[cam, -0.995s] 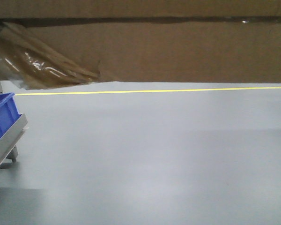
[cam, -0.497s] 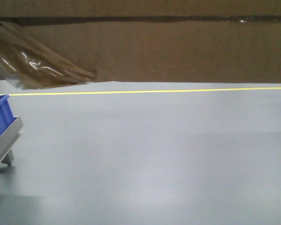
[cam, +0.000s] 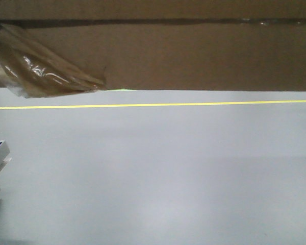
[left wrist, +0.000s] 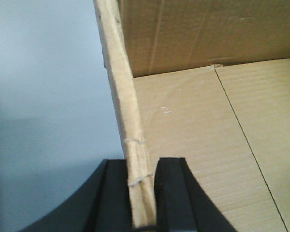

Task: Grab carton from right shelf to conveyor
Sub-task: 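Hold the carton in both grippers while driving to the red conveyor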

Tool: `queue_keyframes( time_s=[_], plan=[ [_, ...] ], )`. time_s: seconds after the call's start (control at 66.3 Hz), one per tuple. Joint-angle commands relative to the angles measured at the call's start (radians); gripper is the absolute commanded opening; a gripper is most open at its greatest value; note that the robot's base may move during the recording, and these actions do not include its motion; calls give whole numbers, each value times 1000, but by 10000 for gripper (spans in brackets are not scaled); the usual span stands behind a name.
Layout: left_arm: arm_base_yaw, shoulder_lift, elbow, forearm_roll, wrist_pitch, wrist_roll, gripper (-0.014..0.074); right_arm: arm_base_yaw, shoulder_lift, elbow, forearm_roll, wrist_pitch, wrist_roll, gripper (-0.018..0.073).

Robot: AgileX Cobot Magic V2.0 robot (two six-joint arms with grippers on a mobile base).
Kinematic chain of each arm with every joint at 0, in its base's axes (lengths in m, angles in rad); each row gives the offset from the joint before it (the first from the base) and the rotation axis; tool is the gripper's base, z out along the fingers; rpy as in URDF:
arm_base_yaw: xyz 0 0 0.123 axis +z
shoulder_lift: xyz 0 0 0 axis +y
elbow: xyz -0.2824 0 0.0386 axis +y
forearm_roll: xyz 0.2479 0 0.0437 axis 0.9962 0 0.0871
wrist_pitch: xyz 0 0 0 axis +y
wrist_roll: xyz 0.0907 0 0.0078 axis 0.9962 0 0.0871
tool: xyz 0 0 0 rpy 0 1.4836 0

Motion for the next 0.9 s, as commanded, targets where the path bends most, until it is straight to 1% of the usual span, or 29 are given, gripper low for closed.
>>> queue_keyframes(
  time_s=[0.0, 0.889],
  plan=[
    [-4, -13, -4, 8, -28, 5, -9, -1, -9, -1, -14, -24, -18, -70],
    [-4, -13, -4, 12, -38, 5, -9, -1, -9, -1, -14, -26, -18, -70]
  ],
)
